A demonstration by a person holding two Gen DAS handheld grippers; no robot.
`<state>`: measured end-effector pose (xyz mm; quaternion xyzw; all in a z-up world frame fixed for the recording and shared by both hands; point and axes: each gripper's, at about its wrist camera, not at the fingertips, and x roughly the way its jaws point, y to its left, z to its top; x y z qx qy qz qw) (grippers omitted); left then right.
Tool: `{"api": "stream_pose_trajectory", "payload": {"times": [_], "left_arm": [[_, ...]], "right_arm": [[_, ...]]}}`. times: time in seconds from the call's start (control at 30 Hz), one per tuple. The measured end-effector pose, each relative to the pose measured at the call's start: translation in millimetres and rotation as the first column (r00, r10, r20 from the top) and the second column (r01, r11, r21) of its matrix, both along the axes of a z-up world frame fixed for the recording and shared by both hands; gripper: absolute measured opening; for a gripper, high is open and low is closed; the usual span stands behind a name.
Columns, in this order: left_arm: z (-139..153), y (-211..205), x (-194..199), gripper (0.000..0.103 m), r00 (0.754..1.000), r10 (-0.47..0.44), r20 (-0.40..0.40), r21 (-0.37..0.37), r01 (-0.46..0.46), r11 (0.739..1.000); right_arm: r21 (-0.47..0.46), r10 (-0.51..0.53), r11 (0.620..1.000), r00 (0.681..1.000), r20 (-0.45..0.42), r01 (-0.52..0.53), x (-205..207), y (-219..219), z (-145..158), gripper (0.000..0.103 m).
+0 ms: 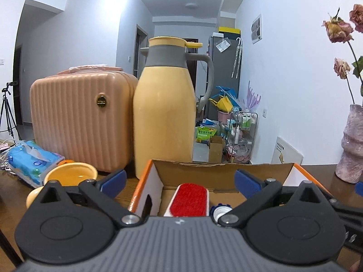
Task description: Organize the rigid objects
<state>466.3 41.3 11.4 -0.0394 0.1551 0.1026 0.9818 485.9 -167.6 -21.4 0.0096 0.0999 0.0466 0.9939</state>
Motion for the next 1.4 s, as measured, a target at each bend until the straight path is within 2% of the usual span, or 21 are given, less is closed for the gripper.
{"api": "stream_pose_trajectory", "payload": {"times": [0.23, 0.47, 0.6, 0.9, 1.13, 1.4], "left_arm": [[8.2, 14.7, -60.4, 0.103, 1.000, -0.012, 0.022, 0.003, 0.012, 1.000], [22.4, 21.1, -151.9, 0.103, 0.996, -0.075, 0.057, 0.023, 0.074, 0.997], [28.0, 19.8, -211.8, 0.103, 0.992, -0.079, 0.095, 0.051, 0.074, 0.996], [5.2, 18.5, -314.7, 0.103, 0.993, -0.099, 0.070, 0.070, 0.095, 0.993], [-7.3, 11.0, -366.7, 0.103, 0.991, -0.092, 0.092, 0.101, 0.083, 0.991], [-10.1, 12.6, -384.8, 0.103, 0.990, -0.110, 0.088, 0.084, 0.102, 0.991]], "right_arm": [[0.006, 0.001, 1.000, 0.999, 0.044, -0.002, -63.4, -12.9, 14.3, 0.103], [-0.014, 0.045, 0.999, 0.995, 0.084, -0.044, -157.7, -25.2, 33.3, 0.103], [-0.034, 0.073, 0.997, 0.991, 0.113, -0.070, -216.9, -31.0, 39.8, 0.103], [-0.059, 0.097, 0.994, 0.990, 0.107, -0.091, -330.8, -37.7, 24.6, 0.103], [-0.060, 0.085, 0.995, 0.993, 0.079, -0.081, -381.9, -38.8, 7.8, 0.103], [-0.055, 0.086, 0.995, 0.994, 0.071, -0.082, -398.8, -36.5, 4.7, 0.103]]}}
